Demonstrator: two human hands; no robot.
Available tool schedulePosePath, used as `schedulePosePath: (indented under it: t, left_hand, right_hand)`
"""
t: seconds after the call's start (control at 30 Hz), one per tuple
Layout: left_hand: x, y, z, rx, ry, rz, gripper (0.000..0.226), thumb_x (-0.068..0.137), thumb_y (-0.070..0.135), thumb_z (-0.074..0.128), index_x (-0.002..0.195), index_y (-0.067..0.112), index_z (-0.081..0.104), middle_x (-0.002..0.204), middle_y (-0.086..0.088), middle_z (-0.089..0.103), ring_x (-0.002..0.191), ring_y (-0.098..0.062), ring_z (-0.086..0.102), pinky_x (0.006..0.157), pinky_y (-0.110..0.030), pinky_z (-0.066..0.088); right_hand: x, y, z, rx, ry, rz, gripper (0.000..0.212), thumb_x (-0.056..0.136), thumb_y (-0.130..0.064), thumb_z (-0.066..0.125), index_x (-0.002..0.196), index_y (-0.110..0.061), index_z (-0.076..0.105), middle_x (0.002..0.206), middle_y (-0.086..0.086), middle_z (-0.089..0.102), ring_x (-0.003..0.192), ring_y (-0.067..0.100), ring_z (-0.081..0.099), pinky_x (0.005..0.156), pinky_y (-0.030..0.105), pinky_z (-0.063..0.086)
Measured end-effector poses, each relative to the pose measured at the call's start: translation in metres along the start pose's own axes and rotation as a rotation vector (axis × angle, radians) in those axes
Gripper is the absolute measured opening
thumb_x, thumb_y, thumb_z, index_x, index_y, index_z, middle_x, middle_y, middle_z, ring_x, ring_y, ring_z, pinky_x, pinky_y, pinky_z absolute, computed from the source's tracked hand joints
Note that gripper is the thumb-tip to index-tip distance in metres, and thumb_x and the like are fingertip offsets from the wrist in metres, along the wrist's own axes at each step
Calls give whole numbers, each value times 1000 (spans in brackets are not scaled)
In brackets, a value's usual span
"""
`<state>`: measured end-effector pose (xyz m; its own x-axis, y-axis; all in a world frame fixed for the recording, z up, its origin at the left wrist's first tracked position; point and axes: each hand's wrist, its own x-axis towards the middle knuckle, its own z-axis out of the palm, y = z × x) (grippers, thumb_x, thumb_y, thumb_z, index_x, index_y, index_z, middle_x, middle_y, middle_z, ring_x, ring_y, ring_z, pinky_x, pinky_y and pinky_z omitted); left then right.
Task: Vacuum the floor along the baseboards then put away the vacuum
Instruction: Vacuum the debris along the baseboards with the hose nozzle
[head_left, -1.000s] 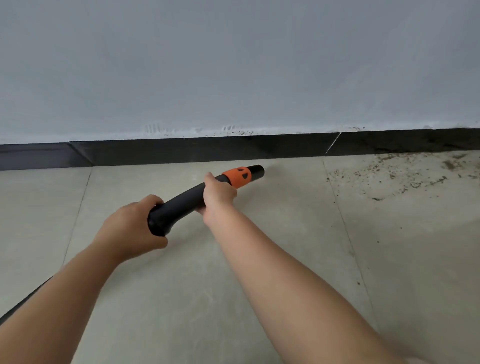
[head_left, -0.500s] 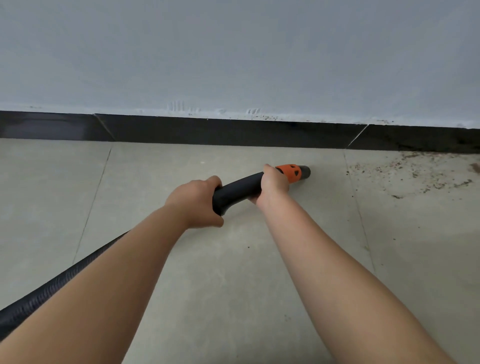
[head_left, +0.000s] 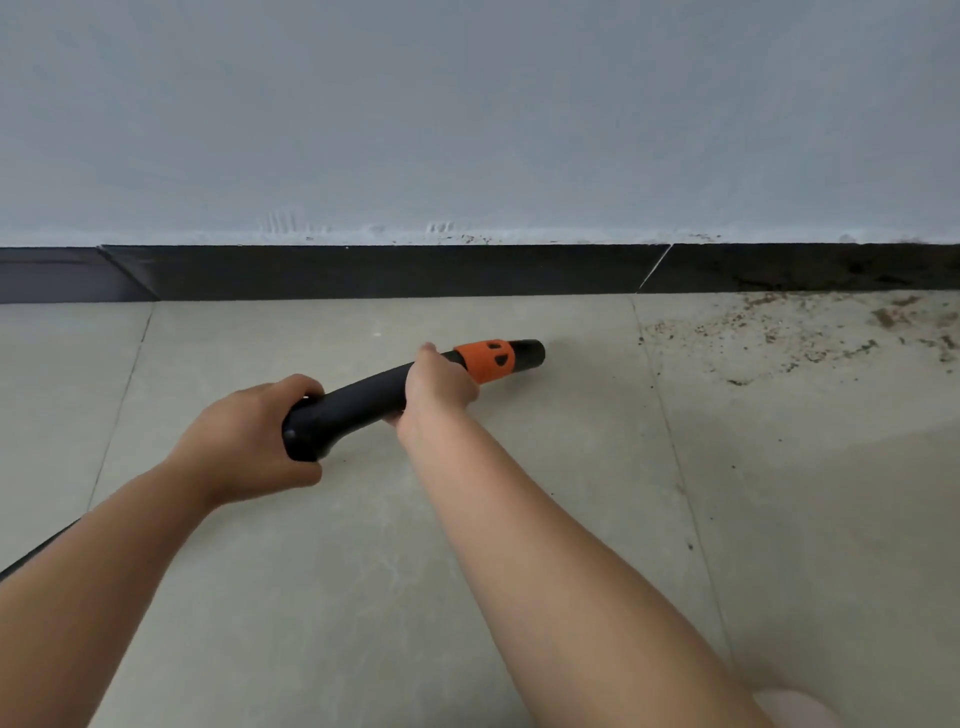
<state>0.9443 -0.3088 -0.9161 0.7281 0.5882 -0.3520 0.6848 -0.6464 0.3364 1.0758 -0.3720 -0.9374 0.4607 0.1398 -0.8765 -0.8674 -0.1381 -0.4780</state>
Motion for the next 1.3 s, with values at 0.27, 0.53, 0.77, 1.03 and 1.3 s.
schedulePosePath:
  t: [0.27, 0.53, 0.77, 1.03, 1.3]
  left_hand:
    - [-4, -4, 2, -5, -104, 1, 47, 65, 15, 73, 106, 23, 53, 80, 4, 58, 73, -17, 53, 56, -19, 37]
    - [20, 83, 29, 23, -166, 135, 44, 72, 26, 67, 110, 20, 45, 87, -1, 57, 76, -20, 55, 60, -27, 41]
    - [17, 108, 47, 5, -149, 109, 40, 72, 26, 65, 105, 19, 45, 76, 3, 51, 69, -19, 53, 51, -24, 37]
    - [47, 104, 8, 180, -524, -1, 38, 68, 25, 73, 97, 14, 52, 80, 0, 54, 74, -17, 55, 60, -26, 42]
    - [47, 78, 5, 251, -727, 13, 27, 67, 22, 70, 91, 14, 60, 81, -2, 63, 78, -22, 63, 72, -27, 49]
  right_hand:
    - [-5, 11, -10, 2, -1, 42, 53, 91, -22, 57, 135, -4, 33, 125, 15, 52, 110, 34, 53, 94, 49, 47]
    - [18, -41, -72, -1, 157, -105, 39, 93, -23, 54, 127, -7, 44, 109, 8, 52, 110, 32, 54, 95, 49, 47]
    - [14, -55, -96, -99, 141, -97, 41, 95, -30, 52, 129, -9, 41, 124, 13, 52, 113, 33, 52, 83, 46, 50]
    - [-4, -26, -78, 44, 115, -117, 44, 97, -30, 48, 133, -7, 39, 117, 12, 51, 104, 29, 53, 86, 43, 53]
    - [-19, 4, -56, 13, 73, -20, 43, 96, -30, 48, 133, -9, 38, 114, 9, 49, 104, 28, 52, 77, 40, 51]
